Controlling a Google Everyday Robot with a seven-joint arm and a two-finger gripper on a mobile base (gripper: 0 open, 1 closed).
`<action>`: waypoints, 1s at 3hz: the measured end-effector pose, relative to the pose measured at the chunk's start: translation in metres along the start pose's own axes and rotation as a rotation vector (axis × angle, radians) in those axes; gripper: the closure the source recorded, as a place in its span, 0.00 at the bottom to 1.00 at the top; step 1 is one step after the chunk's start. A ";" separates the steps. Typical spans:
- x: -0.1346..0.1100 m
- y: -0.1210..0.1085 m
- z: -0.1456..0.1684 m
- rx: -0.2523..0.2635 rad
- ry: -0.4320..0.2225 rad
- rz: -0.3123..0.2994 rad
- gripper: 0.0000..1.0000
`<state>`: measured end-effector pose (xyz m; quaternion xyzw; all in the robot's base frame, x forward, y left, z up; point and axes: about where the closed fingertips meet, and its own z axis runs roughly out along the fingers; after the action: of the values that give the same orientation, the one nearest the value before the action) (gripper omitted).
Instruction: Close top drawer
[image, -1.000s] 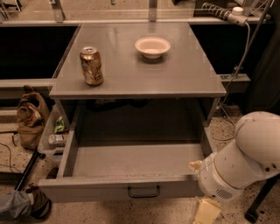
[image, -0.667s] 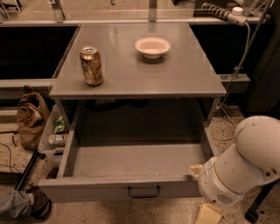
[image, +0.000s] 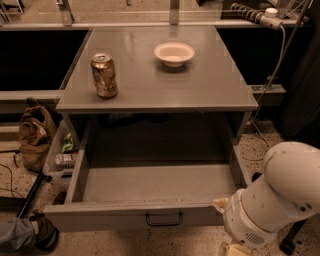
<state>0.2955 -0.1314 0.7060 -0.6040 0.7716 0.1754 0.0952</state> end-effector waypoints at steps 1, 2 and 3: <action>0.000 0.007 0.006 -0.017 0.003 -0.005 0.00; -0.002 0.012 0.012 -0.033 0.007 -0.012 0.00; -0.002 0.012 0.022 -0.049 0.016 -0.017 0.00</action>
Offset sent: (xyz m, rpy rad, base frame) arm -0.0165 0.0145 -0.0160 0.0082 0.0476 0.0384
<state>0.2832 -0.1189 0.6887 -0.6141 0.7627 0.1884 0.0758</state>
